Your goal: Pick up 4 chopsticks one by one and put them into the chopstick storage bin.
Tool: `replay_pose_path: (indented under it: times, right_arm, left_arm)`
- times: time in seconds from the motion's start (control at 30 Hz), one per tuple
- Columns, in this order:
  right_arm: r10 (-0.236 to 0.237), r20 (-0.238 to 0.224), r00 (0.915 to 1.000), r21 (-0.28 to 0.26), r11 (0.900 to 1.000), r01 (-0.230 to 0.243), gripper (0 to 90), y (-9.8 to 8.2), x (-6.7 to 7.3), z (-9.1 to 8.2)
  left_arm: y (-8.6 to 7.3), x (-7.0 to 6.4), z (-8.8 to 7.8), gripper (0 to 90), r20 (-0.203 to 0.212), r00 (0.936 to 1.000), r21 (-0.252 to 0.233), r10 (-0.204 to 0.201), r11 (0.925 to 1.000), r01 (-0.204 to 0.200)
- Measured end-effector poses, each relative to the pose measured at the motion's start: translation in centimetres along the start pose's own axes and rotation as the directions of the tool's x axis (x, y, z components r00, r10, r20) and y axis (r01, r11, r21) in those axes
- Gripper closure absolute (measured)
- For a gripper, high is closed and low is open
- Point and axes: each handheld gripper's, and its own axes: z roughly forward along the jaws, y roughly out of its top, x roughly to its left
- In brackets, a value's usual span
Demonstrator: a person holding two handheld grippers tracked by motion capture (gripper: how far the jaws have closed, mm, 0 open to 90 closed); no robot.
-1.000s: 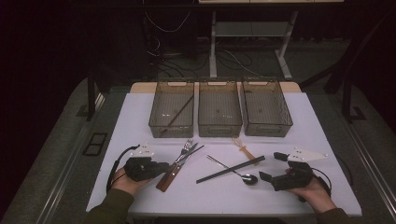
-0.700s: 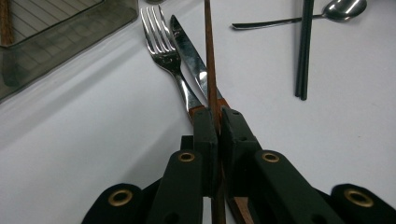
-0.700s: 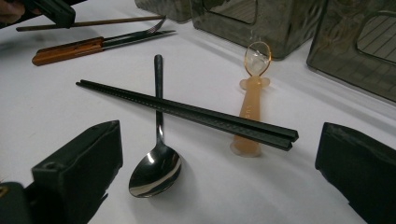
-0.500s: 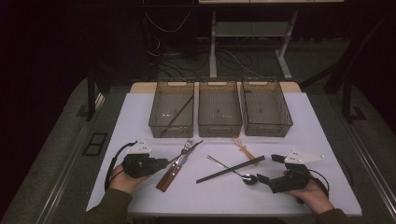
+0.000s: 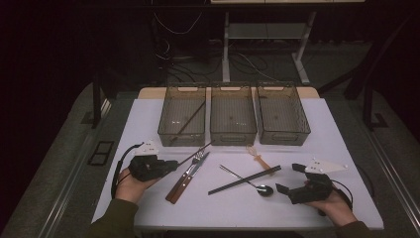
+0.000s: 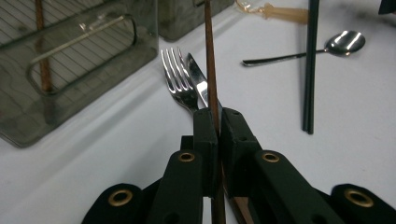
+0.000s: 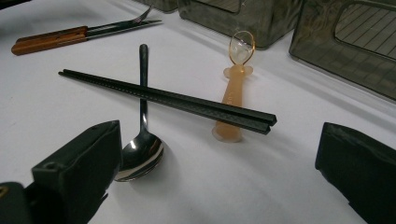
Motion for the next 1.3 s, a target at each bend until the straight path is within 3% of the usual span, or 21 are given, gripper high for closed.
replay_pose_path:
  times: [0.6, 0.97, 1.3]
  right_arm:
    - [0.003, 0.009, 1.0000, -0.003, 1.000, -0.003, 0.9, 0.0, 0.1, 0.1]
    - [0.005, 0.011, 0.9999, -0.005, 1.000, -0.005, 0.9, 0.0, 0.1, 0.1]
    - [0.007, 0.010, 0.9999, -0.008, 1.000, -0.007, 0.9, 0.0, 0.0, 0.0]
  left_arm:
    - [2.0, 1.6, 0.3, 84.8, 0.003, 0.9979, -0.040, -0.064, 0.9971, 0.064]
    - [3.6, 2.4, 0.4, 84.9, -0.002, 0.9988, -0.073, -0.049, 0.9962, 0.049]
    - [6.5, 3.3, 0.4, 84.9, -0.033, 0.9987, -0.101, -0.040, 0.9943, 0.036]
